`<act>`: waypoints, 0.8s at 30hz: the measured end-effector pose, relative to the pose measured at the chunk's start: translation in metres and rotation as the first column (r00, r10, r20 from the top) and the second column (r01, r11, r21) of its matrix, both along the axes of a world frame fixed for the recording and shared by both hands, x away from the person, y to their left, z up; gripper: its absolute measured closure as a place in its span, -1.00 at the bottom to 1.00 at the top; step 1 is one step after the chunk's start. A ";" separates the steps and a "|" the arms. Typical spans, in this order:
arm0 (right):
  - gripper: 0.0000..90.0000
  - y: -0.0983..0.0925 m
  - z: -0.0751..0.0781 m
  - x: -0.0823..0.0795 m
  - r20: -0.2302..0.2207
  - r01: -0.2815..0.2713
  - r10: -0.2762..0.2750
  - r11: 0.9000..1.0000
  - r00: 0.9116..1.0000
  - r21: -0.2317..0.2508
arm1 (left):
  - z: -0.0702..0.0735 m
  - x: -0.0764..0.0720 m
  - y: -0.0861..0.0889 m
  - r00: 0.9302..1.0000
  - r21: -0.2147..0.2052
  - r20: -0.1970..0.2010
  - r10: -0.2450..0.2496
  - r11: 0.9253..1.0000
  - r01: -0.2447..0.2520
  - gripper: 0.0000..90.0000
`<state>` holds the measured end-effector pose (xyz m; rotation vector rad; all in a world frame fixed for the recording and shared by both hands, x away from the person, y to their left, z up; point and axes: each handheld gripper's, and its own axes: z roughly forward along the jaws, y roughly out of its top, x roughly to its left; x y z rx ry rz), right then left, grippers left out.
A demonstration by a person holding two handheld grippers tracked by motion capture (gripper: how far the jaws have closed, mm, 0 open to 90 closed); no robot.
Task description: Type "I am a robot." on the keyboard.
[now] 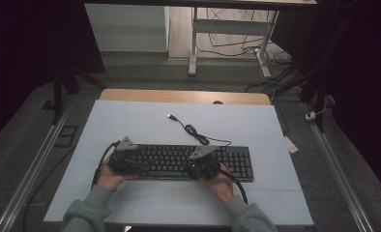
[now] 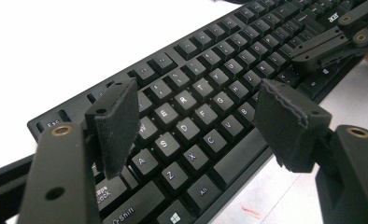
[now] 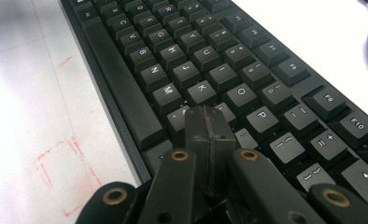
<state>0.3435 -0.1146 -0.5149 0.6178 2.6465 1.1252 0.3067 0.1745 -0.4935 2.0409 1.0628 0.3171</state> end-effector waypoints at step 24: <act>0.31 -0.069 0.022 -0.004 0.051 0.114 -0.124 0.981 0.991 0.159 | 0.000 0.000 0.001 1.000 -0.002 0.001 0.003 1.000 -0.003 -0.32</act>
